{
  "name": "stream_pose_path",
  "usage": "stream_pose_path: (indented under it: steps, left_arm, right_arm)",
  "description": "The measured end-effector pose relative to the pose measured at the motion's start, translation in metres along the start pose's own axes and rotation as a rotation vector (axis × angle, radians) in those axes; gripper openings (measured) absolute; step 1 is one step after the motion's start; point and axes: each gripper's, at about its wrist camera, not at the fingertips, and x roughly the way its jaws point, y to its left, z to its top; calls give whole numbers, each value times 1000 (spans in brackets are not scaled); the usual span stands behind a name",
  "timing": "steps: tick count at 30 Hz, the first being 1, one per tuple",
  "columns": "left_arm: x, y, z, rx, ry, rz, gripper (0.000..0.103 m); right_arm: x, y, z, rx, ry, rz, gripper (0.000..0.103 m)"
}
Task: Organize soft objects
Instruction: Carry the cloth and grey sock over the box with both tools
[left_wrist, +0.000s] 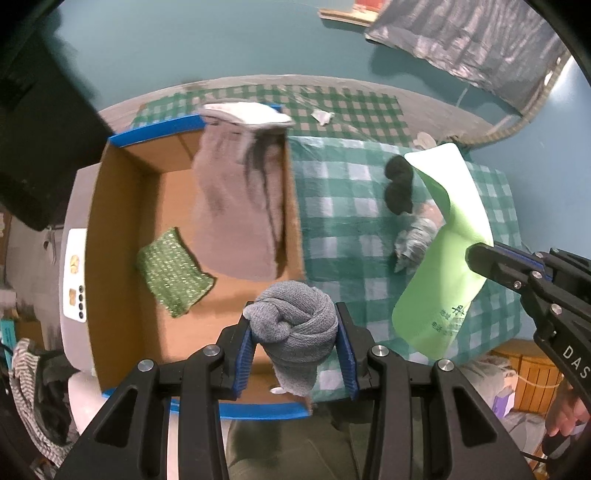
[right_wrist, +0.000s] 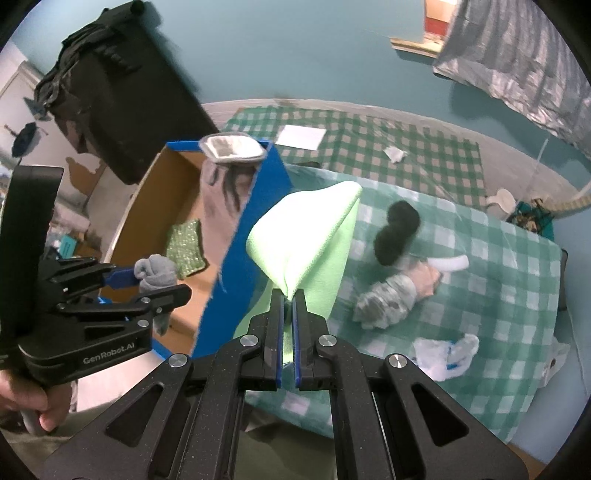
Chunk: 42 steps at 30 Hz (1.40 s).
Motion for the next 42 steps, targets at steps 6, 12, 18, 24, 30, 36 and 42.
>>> stream_pose_path:
  steps: [6,12,18,24,30,36,42]
  left_arm:
    - [-5,25,-1,-54,-11,17,40]
    - [-9,50,-3,-113,-17,30,40]
    - [-9,73,-7,-169,-15,39,40]
    - [-9,90,-11,-205,-12,47,40]
    - [-8,108,-16,-239,-7,54,40]
    - [-2,125,-20,-267,8,60,40]
    - [7,133,-19,-266,30,62,40]
  right_arm:
    - [3,19,13,-41,-4,27,3]
    - [9,40,23,-80,-2,51,3]
    - [17,62,33,-121,5,74,3]
    - [27,81,41,-159,20,92,3]
    - [39,97,45,-194,37,104,3]
    - [53,108,46,-214,61,110,3]
    - [67,112,46,-209,90,110,3]
